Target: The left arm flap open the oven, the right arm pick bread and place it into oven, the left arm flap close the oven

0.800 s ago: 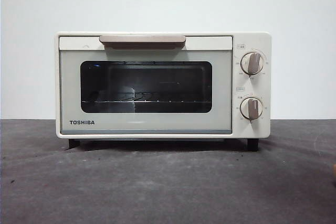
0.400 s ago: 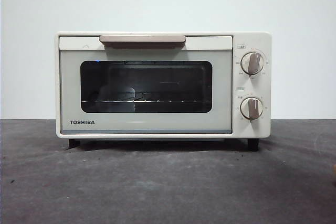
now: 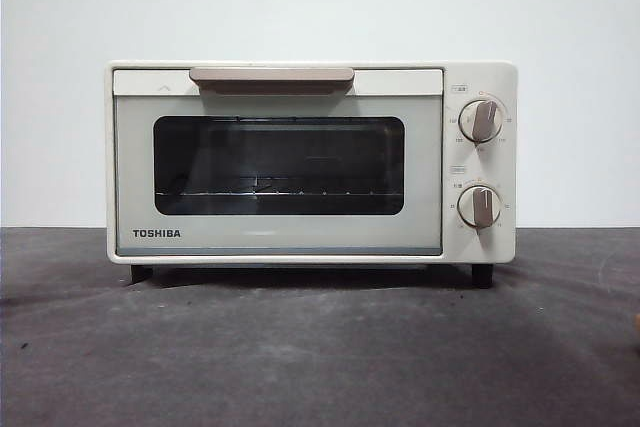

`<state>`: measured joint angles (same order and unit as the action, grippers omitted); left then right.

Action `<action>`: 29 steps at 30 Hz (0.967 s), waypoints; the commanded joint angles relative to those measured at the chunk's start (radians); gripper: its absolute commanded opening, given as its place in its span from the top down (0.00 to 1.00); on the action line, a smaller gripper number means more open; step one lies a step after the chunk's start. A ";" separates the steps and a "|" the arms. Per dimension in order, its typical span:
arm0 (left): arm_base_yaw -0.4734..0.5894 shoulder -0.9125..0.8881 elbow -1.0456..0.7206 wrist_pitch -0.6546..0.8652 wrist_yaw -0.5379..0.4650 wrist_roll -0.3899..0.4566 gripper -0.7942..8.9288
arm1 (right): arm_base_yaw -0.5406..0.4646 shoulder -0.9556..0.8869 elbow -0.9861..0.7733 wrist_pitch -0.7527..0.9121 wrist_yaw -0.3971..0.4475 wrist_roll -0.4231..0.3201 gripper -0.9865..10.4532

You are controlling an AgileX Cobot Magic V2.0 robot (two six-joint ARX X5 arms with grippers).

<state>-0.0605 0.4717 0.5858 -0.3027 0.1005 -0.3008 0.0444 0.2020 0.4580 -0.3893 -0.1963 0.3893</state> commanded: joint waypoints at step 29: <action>-0.274 0.311 0.499 -0.335 0.470 0.230 0.89 | 0.195 0.385 0.558 -0.419 -0.294 -0.340 0.90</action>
<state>-0.3298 0.7780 1.0615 -0.6483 0.5667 -0.0875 0.2356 0.5800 0.9981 -0.8127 -0.4870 0.0345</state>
